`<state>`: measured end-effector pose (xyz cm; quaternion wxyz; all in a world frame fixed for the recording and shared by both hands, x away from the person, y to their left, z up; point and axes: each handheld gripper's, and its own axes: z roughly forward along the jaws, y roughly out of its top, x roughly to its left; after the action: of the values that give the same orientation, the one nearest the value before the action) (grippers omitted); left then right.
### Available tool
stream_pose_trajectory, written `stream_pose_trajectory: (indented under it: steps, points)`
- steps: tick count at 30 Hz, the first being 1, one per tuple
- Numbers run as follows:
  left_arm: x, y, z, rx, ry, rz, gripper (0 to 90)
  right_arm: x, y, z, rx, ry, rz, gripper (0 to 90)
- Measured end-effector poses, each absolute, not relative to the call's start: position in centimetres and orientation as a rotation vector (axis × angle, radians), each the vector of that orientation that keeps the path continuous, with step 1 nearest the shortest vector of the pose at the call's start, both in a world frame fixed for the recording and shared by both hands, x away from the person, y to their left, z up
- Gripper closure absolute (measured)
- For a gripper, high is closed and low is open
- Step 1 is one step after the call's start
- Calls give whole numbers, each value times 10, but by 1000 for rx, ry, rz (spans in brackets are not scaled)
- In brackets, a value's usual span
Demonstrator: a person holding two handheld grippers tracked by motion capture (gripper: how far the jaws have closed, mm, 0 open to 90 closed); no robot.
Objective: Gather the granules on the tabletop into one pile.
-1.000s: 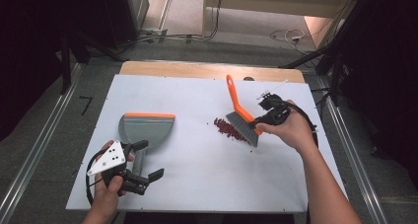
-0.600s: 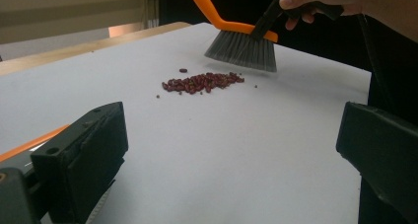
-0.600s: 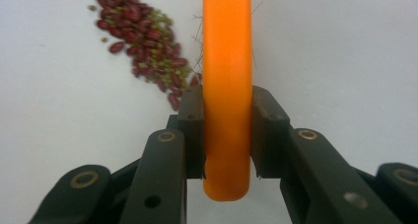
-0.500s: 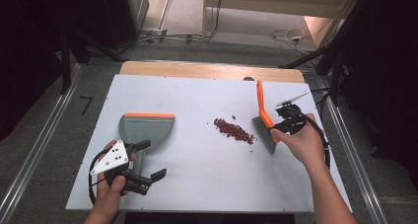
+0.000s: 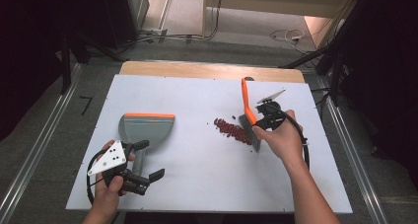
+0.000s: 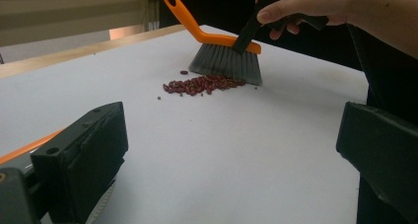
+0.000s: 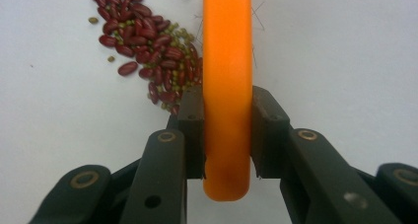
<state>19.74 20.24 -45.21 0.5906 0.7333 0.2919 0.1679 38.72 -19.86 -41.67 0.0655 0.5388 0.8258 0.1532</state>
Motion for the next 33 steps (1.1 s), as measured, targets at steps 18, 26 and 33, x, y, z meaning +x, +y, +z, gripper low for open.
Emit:
stream_pose_trajectory:
  steps: [18,26,33]
  points:
    - [198,202,-453,1707,681,394,0,400,-197,-407,1557,2495,494,687]
    - [197,202,-452,1710,683,396,0,412,-182,-414,1363,2554,409,687]
    - [197,204,-453,1707,686,396,0,405,-170,-415,1220,2655,388,687]
